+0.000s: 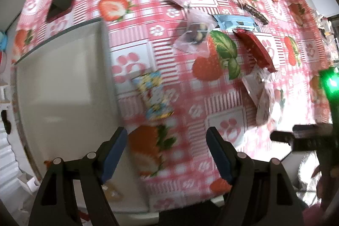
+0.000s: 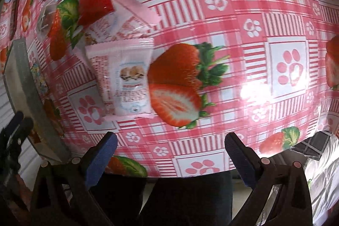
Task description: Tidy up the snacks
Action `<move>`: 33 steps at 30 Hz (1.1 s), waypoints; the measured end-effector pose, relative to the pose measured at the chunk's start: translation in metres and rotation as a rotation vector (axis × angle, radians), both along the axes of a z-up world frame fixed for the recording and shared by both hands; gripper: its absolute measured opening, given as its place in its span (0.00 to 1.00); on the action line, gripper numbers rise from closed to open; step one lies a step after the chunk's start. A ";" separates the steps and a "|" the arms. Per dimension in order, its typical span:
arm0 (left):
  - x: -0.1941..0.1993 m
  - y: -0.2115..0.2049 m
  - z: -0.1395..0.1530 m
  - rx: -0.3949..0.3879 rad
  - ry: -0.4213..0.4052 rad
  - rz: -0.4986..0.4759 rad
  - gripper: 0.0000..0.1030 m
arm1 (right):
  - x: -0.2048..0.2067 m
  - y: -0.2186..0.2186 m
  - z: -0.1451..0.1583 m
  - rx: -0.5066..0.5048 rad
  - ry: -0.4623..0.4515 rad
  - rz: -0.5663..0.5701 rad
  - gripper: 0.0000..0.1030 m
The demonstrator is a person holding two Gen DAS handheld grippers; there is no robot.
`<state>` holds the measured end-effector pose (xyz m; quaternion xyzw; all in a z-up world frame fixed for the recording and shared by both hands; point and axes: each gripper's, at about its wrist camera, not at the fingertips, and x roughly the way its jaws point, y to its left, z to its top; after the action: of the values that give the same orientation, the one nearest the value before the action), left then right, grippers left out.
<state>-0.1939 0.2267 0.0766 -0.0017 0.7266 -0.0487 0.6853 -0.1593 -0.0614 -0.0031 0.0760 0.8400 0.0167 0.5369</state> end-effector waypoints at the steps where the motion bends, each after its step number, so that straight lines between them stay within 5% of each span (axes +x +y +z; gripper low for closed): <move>1: 0.005 -0.004 -0.005 0.015 0.009 0.008 0.78 | -0.003 -0.005 0.002 -0.001 -0.003 0.001 0.99; 14: 0.035 0.003 -0.038 0.121 0.039 0.119 0.78 | 0.007 0.013 0.010 0.073 -0.041 0.015 0.99; 19: 0.041 0.002 -0.049 0.087 0.052 0.175 0.81 | -0.006 0.026 0.008 0.013 -0.059 0.069 0.99; 28: 0.050 -0.033 -0.038 0.063 0.007 0.106 0.81 | -0.041 -0.044 0.019 -0.078 -0.052 -0.009 0.99; 33: 0.056 -0.008 -0.035 0.086 0.011 0.134 0.81 | -0.053 -0.052 0.028 -0.058 -0.063 -0.027 0.99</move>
<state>-0.1381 0.2189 0.0417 -0.0213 0.7299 0.0287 0.6826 -0.2118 -0.1136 0.0251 0.0711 0.8217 -0.0126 0.5653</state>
